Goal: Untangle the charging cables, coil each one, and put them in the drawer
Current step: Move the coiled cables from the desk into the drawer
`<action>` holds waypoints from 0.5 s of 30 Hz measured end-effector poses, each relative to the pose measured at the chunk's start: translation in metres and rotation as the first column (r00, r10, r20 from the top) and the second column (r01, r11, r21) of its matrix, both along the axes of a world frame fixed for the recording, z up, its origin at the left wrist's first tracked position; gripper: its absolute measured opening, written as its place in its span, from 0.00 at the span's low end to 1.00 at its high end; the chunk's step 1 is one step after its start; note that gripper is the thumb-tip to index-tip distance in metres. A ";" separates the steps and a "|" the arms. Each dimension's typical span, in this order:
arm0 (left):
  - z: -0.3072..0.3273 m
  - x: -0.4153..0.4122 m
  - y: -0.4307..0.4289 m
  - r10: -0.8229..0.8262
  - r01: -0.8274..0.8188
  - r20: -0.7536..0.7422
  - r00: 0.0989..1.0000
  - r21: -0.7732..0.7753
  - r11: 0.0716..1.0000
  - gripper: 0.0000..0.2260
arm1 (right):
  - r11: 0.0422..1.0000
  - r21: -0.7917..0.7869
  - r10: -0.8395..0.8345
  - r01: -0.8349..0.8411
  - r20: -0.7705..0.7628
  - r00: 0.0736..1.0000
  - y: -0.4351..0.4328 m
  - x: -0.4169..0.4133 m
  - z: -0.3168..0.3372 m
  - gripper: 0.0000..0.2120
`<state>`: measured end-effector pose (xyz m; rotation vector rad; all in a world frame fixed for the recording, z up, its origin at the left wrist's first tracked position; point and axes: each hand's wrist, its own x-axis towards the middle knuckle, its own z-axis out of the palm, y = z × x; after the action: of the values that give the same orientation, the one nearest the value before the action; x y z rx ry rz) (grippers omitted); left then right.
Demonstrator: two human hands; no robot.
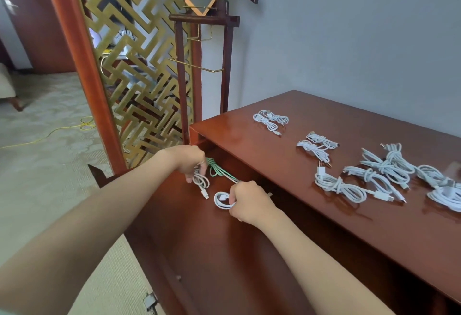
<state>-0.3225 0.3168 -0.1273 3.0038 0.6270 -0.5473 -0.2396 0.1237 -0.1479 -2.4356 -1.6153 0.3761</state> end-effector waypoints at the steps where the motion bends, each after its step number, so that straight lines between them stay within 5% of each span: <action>1: -0.003 -0.001 -0.001 0.004 -0.003 -0.027 1.000 0.007 1.000 0.14 | 1.000 -0.013 0.007 -0.007 -0.013 1.000 0.000 -0.001 -0.003 0.12; 9: -0.005 0.005 0.007 -0.042 0.057 -0.161 0.986 0.092 0.994 0.25 | 0.999 -0.004 0.040 -0.040 -0.035 0.999 0.005 0.007 -0.004 0.09; 15: 0.032 0.023 -0.001 -0.134 0.124 0.073 0.988 0.123 0.985 0.26 | 0.979 0.189 -0.051 0.077 -0.141 0.989 0.014 0.031 0.024 0.06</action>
<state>-0.2995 0.3155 -0.0952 3.1765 0.4786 -0.4039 -0.2082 0.1374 -0.1240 -2.2592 -1.4416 0.3481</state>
